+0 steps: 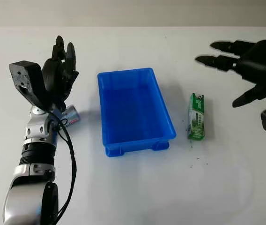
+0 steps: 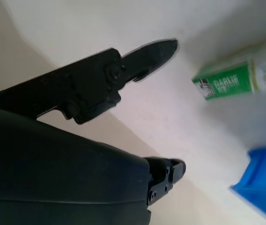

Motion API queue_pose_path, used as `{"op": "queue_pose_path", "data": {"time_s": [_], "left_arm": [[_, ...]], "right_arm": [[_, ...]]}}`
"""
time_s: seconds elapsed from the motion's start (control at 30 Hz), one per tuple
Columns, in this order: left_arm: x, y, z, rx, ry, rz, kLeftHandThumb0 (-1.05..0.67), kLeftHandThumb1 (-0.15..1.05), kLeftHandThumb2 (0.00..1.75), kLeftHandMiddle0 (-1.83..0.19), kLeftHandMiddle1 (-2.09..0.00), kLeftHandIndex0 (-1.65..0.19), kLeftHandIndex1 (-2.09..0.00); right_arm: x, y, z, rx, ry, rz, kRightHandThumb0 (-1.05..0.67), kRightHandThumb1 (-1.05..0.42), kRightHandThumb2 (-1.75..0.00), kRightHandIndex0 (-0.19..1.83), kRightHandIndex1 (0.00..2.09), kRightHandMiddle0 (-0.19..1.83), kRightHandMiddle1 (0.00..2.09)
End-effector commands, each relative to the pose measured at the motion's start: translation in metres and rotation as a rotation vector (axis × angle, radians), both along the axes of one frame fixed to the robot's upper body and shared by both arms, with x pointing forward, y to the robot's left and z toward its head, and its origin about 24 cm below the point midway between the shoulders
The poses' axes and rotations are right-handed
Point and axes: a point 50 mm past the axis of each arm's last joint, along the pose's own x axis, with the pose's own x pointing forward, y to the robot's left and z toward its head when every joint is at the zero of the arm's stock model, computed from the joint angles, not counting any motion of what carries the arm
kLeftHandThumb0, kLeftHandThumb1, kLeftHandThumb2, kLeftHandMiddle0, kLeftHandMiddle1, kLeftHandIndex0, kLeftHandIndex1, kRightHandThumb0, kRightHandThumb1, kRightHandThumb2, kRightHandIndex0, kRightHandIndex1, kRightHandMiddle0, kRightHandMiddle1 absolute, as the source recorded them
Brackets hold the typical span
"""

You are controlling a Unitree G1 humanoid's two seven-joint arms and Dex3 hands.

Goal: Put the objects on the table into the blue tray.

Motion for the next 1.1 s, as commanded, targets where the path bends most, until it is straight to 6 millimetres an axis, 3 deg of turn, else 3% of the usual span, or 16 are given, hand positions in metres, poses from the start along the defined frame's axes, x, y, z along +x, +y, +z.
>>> {"op": "queue_pose_path", "data": {"time_s": [0.0,0.17,0.37,0.5,0.7,1.07], "left_arm": [[0.003,-0.001,0.005,0.012,-0.013,-0.008,-0.69,1.05,0.65,0.19,0.00,0.19,0.00],[0.005,-0.004,0.002,0.009,-0.003,-0.025,-0.63,1.05,0.70,0.19,0.00,0.19,0.00],[0.008,-0.004,0.002,0.022,0.000,-0.033,-0.65,1.05,0.70,0.19,0.00,0.19,0.00],[0.009,-0.004,0.002,0.027,-0.001,-0.031,-0.66,1.05,0.69,0.19,0.00,0.19,0.00],[0.009,-0.003,0.004,0.045,0.000,-0.008,-0.66,1.05,0.68,0.19,0.00,0.19,0.00],[0.007,0.000,0.007,0.039,-0.015,0.005,-0.65,1.05,0.67,0.19,0.00,0.19,0.00]], "right_arm": [[-0.004,-0.007,0.004,-0.075,-0.022,0.024,-0.44,-0.97,-0.07,0.35,0.10,0.31,0.11],[-0.008,-0.008,-0.003,-0.056,-0.023,0.127,-0.39,-0.95,-0.05,0.48,0.11,0.43,0.12],[-0.006,0.000,-0.008,-0.012,-0.049,0.215,-0.38,-0.94,-0.05,0.50,0.10,0.47,0.11],[-0.005,0.006,-0.018,0.016,-0.042,0.277,-0.29,-0.91,-0.04,0.56,0.11,0.54,0.12],[-0.001,0.016,-0.028,0.012,-0.012,0.324,-0.34,-0.86,-0.04,0.57,0.10,0.53,0.09],[0.001,0.029,-0.050,0.011,0.079,0.372,-0.28,-0.90,-0.06,0.56,0.09,0.53,0.09]]}}
